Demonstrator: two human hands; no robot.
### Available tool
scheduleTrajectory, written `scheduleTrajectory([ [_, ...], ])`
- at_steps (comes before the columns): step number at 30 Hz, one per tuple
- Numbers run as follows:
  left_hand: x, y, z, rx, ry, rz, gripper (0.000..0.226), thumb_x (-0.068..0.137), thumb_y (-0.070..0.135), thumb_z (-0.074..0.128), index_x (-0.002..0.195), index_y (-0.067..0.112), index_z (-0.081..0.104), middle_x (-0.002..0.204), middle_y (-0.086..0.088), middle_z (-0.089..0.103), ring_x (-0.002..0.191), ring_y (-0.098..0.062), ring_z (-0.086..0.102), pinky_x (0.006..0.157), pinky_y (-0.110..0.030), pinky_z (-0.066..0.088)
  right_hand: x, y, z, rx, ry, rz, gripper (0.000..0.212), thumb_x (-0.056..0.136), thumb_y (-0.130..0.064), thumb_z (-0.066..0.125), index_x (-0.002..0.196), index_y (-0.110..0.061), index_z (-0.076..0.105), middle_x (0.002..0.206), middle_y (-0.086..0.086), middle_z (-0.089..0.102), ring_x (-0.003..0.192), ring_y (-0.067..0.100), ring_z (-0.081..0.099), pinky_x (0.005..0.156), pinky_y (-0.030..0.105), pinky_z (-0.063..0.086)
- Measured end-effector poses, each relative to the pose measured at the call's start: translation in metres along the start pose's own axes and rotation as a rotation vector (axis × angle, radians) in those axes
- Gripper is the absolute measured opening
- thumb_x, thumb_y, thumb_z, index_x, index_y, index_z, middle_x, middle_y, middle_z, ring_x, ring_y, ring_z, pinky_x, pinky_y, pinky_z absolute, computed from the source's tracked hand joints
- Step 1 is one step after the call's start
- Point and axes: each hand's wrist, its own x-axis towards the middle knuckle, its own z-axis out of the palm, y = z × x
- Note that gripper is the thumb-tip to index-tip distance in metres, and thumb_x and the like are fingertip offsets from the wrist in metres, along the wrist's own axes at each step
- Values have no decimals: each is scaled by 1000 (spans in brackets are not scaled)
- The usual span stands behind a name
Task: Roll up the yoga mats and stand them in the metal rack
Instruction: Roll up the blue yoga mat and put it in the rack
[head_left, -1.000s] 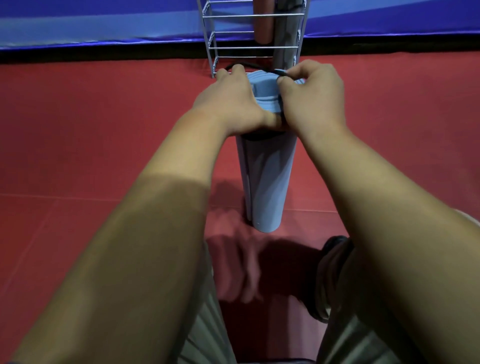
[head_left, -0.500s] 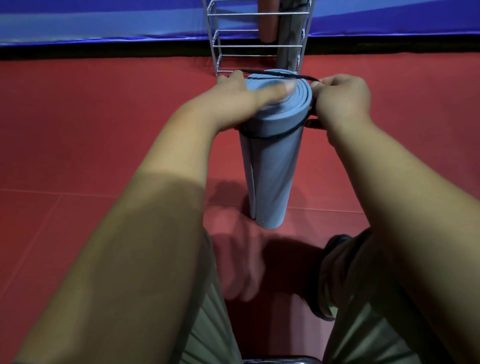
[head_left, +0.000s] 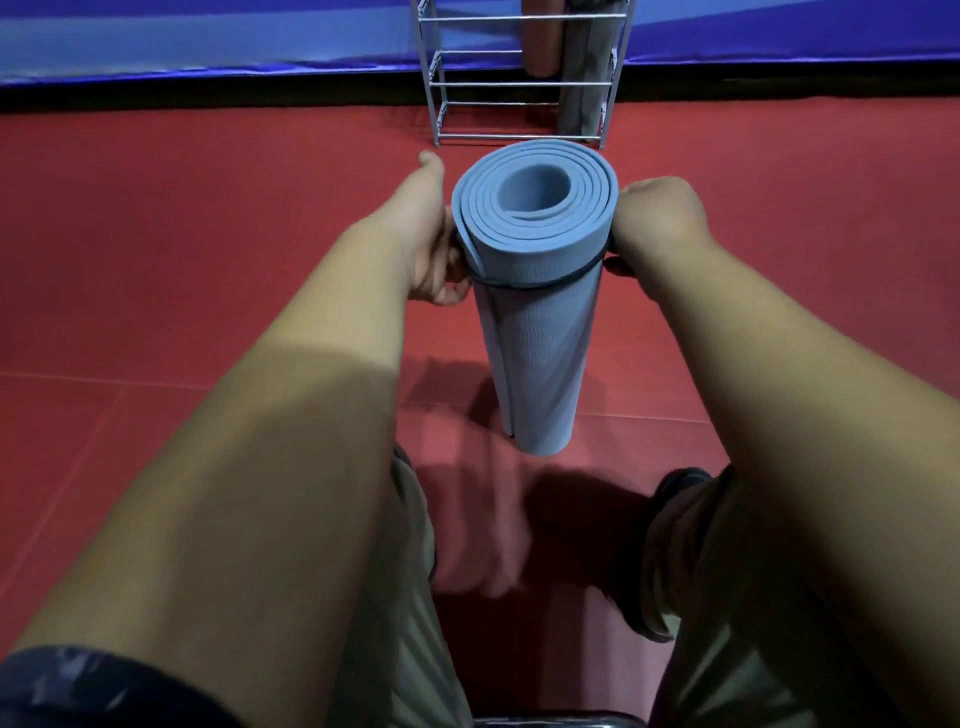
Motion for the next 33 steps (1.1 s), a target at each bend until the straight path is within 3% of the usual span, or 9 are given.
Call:
scheduleTrajectory([
  [3,11,-16,6,84,12,-31,38,97,54,45,71,28,52,74,7,48,69,-16,40,82,-40,48,0,15,4,23,-24,40,30,96,-14,65,68,-14,54,77,18,61,65,28,60,58,40,63],
  [8,14,-62,31,326,-3,-117,18,103,32,48,91,24,60,91,2,58,67,-16,52,83,-44,59,-3,59,12,-55,-87,286,24,99,1,63,76,-6,59,84,21,65,67,34,63,43,41,58],
  [12,23,-87,49,481,70,35,29,107,10,49,82,15,63,81,-9,66,56,-18,57,56,-33,56,-7,72,15,-113,-181,350,26,100,7,54,75,0,59,72,22,63,51,32,62,35,41,55],
  [15,27,-82,51,488,168,123,38,103,-4,45,74,13,62,64,-14,63,44,-22,57,38,-27,49,-4,70,10,-107,-202,368,30,99,12,53,71,1,55,46,20,57,26,26,51,26,32,44],
  [19,32,-82,50,424,161,128,37,102,-8,42,79,10,64,67,-18,64,46,-23,58,36,-28,50,-3,71,5,-192,-301,313,31,98,11,47,72,5,61,51,21,61,34,27,59,41,41,60],
  [23,41,-84,42,190,180,72,30,103,-3,45,113,5,72,78,-15,69,45,-19,63,38,-26,53,3,73,-2,-41,-365,284,24,104,4,48,90,3,68,73,18,68,58,22,65,60,35,65],
  [27,38,-67,40,-86,123,44,24,103,-6,49,91,7,65,84,-6,68,67,-10,68,49,-22,58,9,70,-2,189,-385,376,14,103,-3,53,109,-4,65,100,17,68,71,21,71,54,28,63],
  [31,35,-61,41,-23,48,-47,24,105,6,50,88,15,64,85,0,64,73,-11,63,69,-28,62,7,73,2,186,-424,429,19,102,-9,50,117,-8,62,104,13,67,72,19,70,52,24,60],
  [33,39,-65,40,-24,41,-109,22,106,5,48,91,12,62,88,-1,63,72,-12,63,65,-31,63,5,76,4,181,-421,452,18,102,-8,50,115,-10,62,99,10,66,71,15,67,50,22,59],
])
